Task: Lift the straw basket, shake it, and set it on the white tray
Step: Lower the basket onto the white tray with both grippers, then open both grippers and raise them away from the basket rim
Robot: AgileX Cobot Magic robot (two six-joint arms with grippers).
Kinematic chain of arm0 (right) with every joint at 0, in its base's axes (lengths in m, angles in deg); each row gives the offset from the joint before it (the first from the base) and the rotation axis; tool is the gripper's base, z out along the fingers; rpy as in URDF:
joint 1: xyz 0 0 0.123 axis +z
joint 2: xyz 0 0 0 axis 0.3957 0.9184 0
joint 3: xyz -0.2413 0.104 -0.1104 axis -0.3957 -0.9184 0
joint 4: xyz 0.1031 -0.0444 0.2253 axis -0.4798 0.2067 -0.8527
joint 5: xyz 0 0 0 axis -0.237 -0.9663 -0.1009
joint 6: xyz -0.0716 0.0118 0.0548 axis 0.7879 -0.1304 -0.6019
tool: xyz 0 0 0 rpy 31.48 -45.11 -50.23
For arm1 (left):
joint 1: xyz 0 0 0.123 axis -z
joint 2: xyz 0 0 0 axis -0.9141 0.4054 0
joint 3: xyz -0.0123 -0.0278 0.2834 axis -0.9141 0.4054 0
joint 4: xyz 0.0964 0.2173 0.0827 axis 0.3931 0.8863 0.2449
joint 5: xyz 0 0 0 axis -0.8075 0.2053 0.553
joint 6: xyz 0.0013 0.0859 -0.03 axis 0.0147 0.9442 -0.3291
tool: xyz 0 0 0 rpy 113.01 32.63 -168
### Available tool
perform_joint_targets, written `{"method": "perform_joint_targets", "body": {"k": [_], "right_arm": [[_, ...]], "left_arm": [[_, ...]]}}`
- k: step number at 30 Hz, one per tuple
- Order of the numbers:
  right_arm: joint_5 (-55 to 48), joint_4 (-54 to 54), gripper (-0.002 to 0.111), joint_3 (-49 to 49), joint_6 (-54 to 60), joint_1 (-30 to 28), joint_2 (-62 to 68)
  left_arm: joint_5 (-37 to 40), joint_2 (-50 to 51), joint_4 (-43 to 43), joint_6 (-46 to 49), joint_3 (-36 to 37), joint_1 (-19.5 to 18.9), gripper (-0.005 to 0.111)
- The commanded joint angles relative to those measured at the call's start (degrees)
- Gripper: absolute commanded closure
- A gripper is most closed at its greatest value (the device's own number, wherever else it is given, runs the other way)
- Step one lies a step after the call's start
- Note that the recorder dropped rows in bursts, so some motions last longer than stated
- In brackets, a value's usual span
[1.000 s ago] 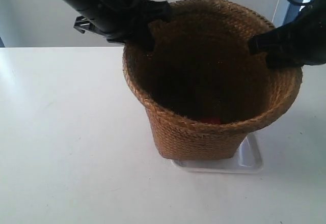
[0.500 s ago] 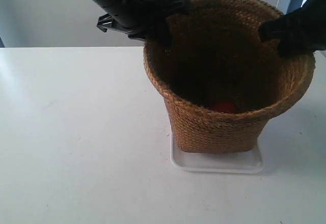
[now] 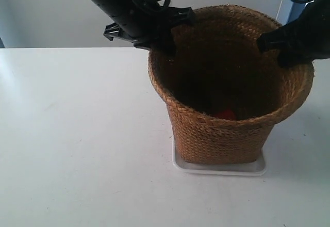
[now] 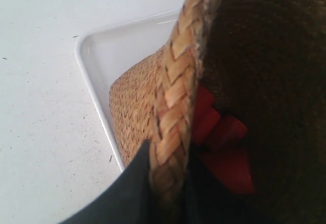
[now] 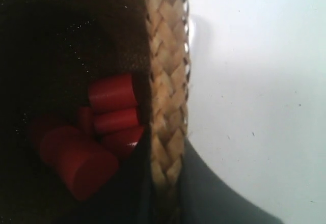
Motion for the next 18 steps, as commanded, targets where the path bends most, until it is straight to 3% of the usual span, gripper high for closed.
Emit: {"method": "perform_joint_targets", "body": {"k": [1, 5, 12, 15, 18], "right_arm": [[0.39, 0.92, 0.103, 0.56, 1.28, -0.17, -0.15], [0.28, 1.05, 0.085, 0.56, 1.28, -0.17, -0.15], [0.63, 1.05, 0.043, 0.56, 1.08, -0.17, -0.15], [0.63, 1.05, 0.037, 0.56, 1.08, -0.17, -0.15], [1.05, 1.40, 0.036, 0.56, 1.08, -0.17, -0.15]], "left_arm": [[-0.39, 0.45, -1.78, 1.49, -0.61, 0.57, 0.107], [-0.96, 0.45, -1.78, 4.16, -0.61, 0.57, 0.101], [-0.54, 0.45, -1.78, 4.79, -0.61, 0.57, 0.060], [-0.54, 0.45, -1.78, 4.79, -0.61, 0.57, 0.043], [-0.54, 0.34, -1.67, 4.79, -0.61, 0.57, 0.035]]}}
